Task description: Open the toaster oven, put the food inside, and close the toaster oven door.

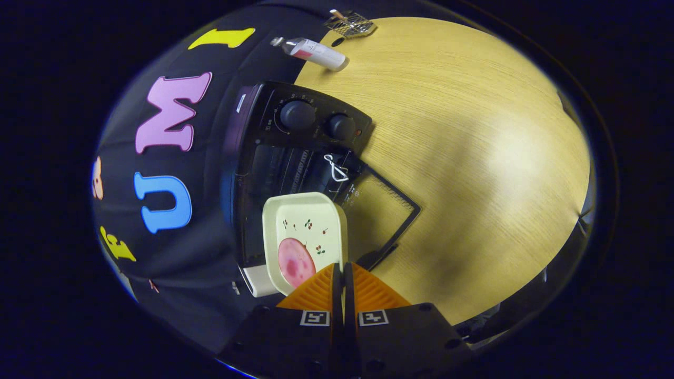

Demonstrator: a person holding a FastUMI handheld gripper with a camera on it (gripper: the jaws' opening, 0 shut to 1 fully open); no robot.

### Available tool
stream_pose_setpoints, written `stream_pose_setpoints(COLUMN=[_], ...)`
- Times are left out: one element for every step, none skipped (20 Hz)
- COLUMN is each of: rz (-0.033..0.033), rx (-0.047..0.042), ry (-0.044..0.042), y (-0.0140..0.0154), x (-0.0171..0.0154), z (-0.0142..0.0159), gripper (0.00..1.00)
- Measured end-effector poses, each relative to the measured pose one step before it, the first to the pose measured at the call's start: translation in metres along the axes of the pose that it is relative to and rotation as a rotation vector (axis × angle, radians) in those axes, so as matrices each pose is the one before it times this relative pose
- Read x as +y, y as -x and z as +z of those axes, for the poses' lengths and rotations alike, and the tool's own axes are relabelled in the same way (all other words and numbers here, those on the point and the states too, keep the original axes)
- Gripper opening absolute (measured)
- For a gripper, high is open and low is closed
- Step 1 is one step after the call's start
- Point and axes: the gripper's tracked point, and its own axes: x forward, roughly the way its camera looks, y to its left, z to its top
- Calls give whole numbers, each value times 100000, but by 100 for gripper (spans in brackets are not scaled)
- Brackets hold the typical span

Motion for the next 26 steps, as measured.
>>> stream_pose_setpoints(rz=[13,-148,-60,-90,-623,-656,-909,-532,-597,-646,-1073,-1113,-1457,-800,-535,-296,-24,-266,-264,419,461,203,-30,1675,1817,694], rx=[-2279,-2003,-2264,-2293,-2500,-2166,-1665,-1790,-1700,-2258,-1965,-1762,-1290,-1437,-1869,-1029,-994,-480,97,-94,108,-100,-260,-502,-124,403], ry=[-3949,-4749,-5039,-3905,-2405,-1540,-1278,-1680,-1814,-1601,-973,-700,-769,-1574,-1358,-379,-163,-282,-276,-858,-85,-359,-749,-1413,-1455,-944], y=[-670,-734,-747,-631,-663,-549,-579,-576,-551,-389,-456,-445,-536,-318,-436,-515,-358,-264,-362,-14,-232,-100,-86,-9,-81,4], x=[485,563,520,512,373,407,361,453,413,277,226,158,-33,46,48,81,107,102,126,166,302,114,14,421,453,226], z=[8,21,-11,-116,-63,-227,-249,-222,-224,-45,-101,-95,-80,117,68,25,40,-4,-101,-7,-122,11,-38,120,-29,-56], gripper=[6,6,6,6,6,6,6,6,6,6,6,6,6,6,6,6,6,6,6,6,6,6,6,6,10,12])
